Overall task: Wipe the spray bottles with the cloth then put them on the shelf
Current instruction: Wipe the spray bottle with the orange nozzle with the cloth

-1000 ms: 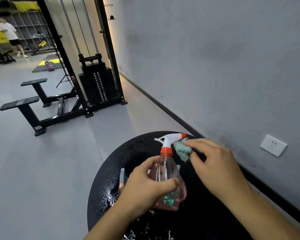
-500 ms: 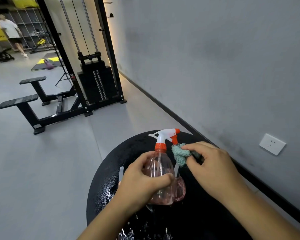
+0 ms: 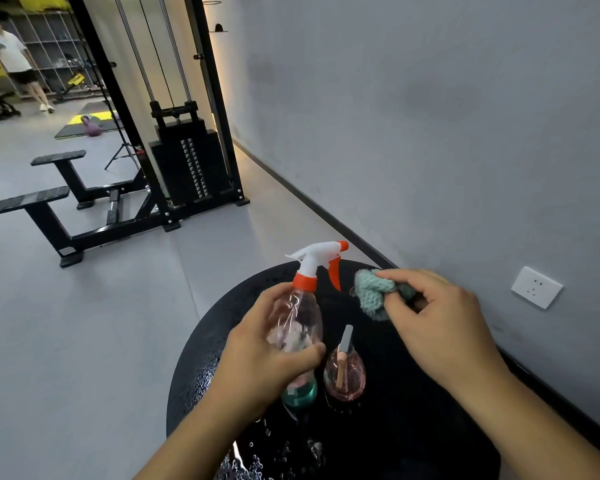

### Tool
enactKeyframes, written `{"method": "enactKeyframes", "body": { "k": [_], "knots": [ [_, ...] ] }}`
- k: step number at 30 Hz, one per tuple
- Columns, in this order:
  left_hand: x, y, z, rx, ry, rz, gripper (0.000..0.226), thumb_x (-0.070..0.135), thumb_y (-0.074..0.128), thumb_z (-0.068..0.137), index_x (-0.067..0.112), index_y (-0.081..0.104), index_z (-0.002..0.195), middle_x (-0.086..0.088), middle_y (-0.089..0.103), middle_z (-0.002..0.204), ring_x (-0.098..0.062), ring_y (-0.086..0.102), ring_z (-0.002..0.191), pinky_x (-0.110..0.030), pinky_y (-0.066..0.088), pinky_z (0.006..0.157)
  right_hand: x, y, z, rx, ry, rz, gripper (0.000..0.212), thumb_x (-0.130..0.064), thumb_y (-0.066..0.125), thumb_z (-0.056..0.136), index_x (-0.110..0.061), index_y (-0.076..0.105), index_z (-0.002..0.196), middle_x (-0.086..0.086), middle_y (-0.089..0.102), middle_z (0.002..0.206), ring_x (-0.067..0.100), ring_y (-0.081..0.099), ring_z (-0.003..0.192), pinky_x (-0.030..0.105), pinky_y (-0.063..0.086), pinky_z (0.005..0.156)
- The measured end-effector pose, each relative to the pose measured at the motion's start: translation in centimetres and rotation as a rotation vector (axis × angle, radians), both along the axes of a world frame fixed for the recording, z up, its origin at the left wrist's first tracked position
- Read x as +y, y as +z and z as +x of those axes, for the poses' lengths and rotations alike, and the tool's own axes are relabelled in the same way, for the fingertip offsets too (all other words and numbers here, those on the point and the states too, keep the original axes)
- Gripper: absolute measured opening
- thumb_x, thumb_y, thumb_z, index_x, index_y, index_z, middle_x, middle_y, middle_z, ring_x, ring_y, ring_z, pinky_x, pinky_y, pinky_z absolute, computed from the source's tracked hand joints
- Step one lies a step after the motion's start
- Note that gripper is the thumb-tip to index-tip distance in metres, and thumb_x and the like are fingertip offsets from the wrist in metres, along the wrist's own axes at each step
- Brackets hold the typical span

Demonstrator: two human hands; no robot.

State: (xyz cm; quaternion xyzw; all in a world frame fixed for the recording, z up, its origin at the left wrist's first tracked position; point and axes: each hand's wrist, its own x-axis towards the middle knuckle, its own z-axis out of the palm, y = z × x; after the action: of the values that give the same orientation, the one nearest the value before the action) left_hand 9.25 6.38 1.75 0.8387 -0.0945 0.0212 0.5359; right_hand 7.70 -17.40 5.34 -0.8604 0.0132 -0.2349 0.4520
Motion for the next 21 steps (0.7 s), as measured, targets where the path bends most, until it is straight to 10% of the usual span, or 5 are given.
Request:
{"method": "enactKeyframes", "body": {
  "k": [9, 21],
  "knots": [
    [0.7, -1.4, 0.7, -0.305, 0.056, 0.273, 0.08, 0.019, 0.087, 0.076, 0.057, 0.048, 0.134, 0.032, 0.051, 0.129, -0.005, 0.056, 0.124, -0.035, 0.054, 0.1, 0.2, 1.7, -0.5, -0.149, 0.017, 0.153, 0.03, -0.01, 0.07, 0.094, -0.033, 0.078, 0.114, -0.023, 0.073, 0.106, 0.001, 0.071, 0.096, 0.008, 0.052, 0.079],
    [0.3, -1.7, 0.5, -0.378, -0.007, 0.453, 0.082, 0.035, 0.077, 0.066, 0.055, 0.043, 0.139, 0.032, 0.046, 0.134, -0.008, 0.052, 0.124, -0.049, 0.052, 0.101, 2.5, 1.6, -1.8, -0.175, 0.232, -0.233, 0.037, -0.003, 0.066, 0.094, -0.028, 0.075, 0.119, -0.02, 0.067, 0.12, -0.003, 0.062, 0.115, 0.008, 0.045, 0.098]
  ]
}}
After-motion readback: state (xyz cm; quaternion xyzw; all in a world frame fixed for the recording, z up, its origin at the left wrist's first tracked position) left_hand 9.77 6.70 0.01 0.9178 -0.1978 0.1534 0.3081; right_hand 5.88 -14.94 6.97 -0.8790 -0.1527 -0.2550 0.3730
